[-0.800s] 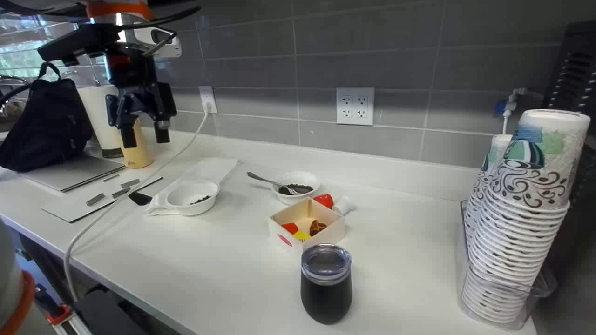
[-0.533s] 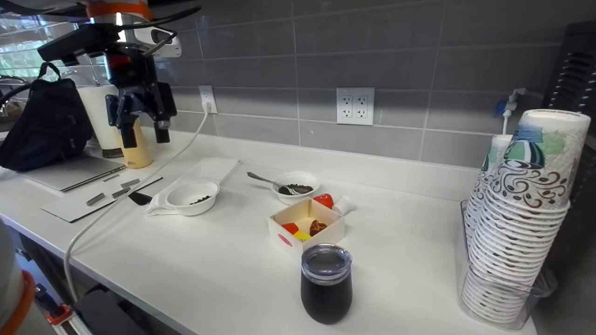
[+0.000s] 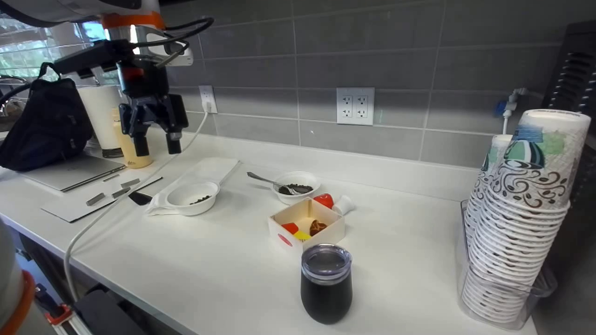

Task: Pick up the ball and put it in the box

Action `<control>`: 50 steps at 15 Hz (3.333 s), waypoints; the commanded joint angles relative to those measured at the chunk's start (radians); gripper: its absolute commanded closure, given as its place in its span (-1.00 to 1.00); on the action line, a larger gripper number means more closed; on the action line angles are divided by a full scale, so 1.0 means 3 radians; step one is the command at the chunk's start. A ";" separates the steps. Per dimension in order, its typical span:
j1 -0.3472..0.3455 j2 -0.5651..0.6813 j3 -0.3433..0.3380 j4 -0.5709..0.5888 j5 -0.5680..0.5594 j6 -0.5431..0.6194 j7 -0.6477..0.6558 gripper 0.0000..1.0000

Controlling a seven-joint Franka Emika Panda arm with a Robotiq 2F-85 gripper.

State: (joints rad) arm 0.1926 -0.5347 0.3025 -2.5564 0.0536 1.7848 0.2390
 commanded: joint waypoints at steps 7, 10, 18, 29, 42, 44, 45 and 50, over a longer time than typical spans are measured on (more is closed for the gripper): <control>-0.0349 -0.0065 -0.0549 -0.0688 -0.0218 0.1413 -0.0251 -1.00; -0.0560 0.0207 -0.0850 -0.0710 -0.0228 0.2085 -0.0493 -1.00; -0.0514 0.1376 -0.1423 -0.0455 0.0236 0.3527 -0.1283 -1.00; -0.0678 0.2298 -0.1197 0.0422 0.0210 0.3544 -0.1270 -1.00; -0.0832 0.2946 -0.1154 0.0967 0.0108 0.3473 -0.1205 -1.00; -0.0835 0.3008 -0.1161 0.1007 0.0091 0.3465 -0.1187 -1.00; -0.0830 0.3039 -0.1172 0.1023 0.0076 0.3462 -0.1172 -1.00; -0.0820 0.3175 -0.1213 0.1107 0.0022 0.3421 -0.1121 -1.00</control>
State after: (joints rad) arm -0.0442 0.3815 -0.0586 -2.2702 0.1000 2.8415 -0.1327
